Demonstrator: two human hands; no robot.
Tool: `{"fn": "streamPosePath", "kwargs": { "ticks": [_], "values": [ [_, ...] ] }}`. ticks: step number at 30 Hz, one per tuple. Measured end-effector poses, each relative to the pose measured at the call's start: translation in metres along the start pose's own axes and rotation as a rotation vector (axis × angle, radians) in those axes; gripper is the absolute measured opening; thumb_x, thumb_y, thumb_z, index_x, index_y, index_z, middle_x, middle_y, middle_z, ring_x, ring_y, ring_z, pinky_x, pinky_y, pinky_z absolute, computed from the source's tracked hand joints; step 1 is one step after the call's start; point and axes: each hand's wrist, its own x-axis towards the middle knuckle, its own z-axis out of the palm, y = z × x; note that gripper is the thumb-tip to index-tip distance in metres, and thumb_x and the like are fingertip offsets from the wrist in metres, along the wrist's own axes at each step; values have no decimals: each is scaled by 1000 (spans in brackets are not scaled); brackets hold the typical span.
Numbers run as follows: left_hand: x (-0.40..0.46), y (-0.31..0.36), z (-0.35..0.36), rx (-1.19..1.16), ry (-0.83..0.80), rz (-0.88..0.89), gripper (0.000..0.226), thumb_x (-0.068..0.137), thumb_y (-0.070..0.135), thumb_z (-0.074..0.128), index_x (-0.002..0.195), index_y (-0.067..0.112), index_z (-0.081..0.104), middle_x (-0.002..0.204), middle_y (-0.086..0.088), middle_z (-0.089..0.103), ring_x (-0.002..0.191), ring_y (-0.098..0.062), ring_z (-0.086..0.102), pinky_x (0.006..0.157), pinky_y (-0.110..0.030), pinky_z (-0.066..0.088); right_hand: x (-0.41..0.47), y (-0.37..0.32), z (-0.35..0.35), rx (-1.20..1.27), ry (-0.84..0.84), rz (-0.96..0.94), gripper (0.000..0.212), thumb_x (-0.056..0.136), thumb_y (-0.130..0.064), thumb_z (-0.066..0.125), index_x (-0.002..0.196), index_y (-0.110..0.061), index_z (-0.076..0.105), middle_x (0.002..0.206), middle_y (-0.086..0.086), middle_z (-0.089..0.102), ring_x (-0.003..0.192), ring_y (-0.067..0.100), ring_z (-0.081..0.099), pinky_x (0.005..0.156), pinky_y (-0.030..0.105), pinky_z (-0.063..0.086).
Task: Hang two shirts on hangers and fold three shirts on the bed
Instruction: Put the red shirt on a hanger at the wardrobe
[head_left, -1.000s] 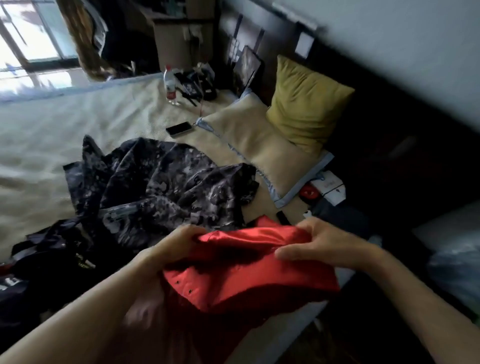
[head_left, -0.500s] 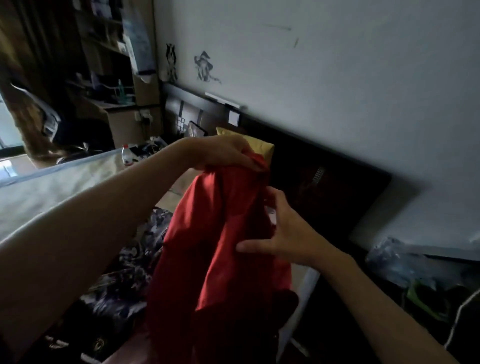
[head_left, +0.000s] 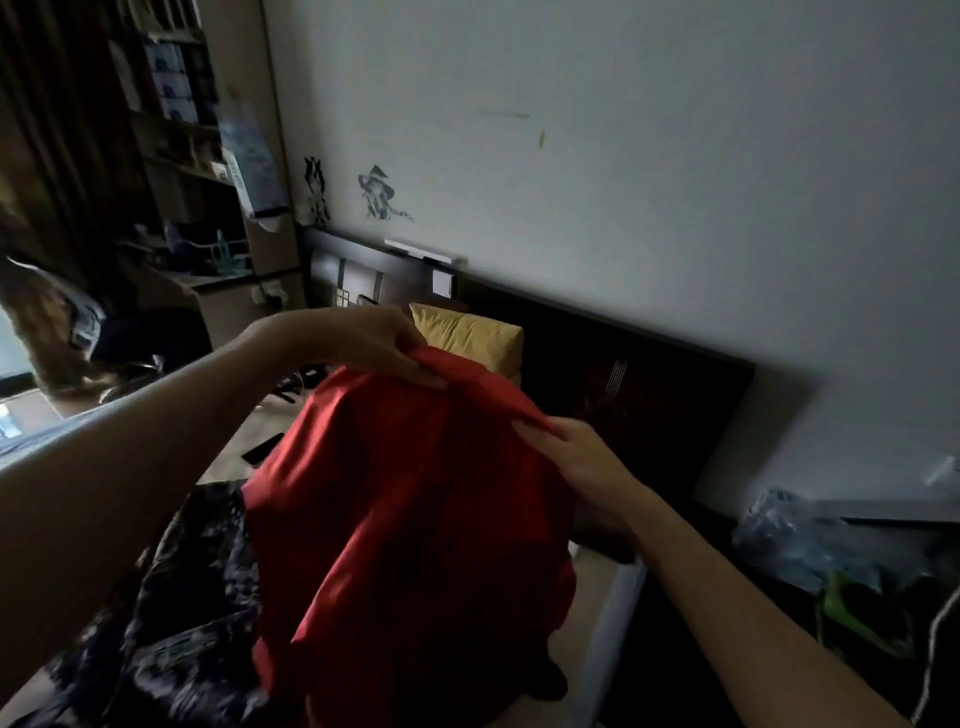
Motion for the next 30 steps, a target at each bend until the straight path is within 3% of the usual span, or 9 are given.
{"fn": "streamPosePath", "kwargs": {
  "ticks": [4,7,9,13,16,19,22,26,30],
  "values": [
    [-7,15,38,42,221,103,96,53,82,76,129,27,55,128,10,53,108,-8,57,92,-31,52,14,-37,-1,-51,-7,-65,32,97,-35,63,96,-5,75,87,10,73,72,14,67,71,26,55],
    [-16,34,80,-34,574,263,82,57,84,73,113,26,54,106,13,57,86,-9,58,80,-32,54,21,-68,2,-52,7,-117,43,99,-34,60,86,6,70,68,5,67,56,10,61,57,21,50],
    [-27,40,102,-293,480,222,84,53,92,68,109,29,57,96,16,65,85,-3,63,78,-25,54,23,-89,-1,21,16,-114,38,99,-31,60,69,-8,65,55,-2,62,44,5,56,48,17,47],
    [-24,50,129,-448,412,186,97,55,81,79,132,31,49,123,10,62,112,-4,65,93,-28,55,26,-118,-9,50,106,-109,34,95,-33,67,67,-14,63,51,-7,63,44,4,59,51,16,49],
    [-5,63,118,-564,439,197,22,86,31,81,100,24,66,84,16,73,74,3,67,67,-21,56,23,-124,-22,25,187,-76,38,91,-39,71,66,-11,63,53,-4,62,48,10,60,51,19,48],
    [11,75,89,-705,506,191,33,99,0,55,93,26,74,77,11,75,71,-1,66,69,-21,53,14,-115,-58,-239,398,-131,46,90,-52,66,75,-9,56,66,5,54,59,16,53,55,23,43],
    [36,108,69,-767,435,158,34,99,0,50,91,22,76,77,4,77,69,-6,71,69,-23,56,-22,-97,-85,-367,571,-208,56,83,-67,63,97,-14,56,86,-6,63,75,7,59,70,24,45],
    [88,175,52,-749,302,111,16,90,23,65,83,12,74,68,-2,74,66,-18,72,70,-33,57,-72,-49,-90,-352,428,-207,63,63,-76,72,104,-28,67,101,-10,70,88,-2,66,74,13,49],
    [137,245,38,-473,127,143,31,92,28,63,86,-1,73,72,-12,72,59,-23,64,62,-30,50,-79,-12,-129,-238,239,-97,30,80,-42,80,106,-28,74,104,-14,75,96,-5,69,78,10,52]
  ]
}}
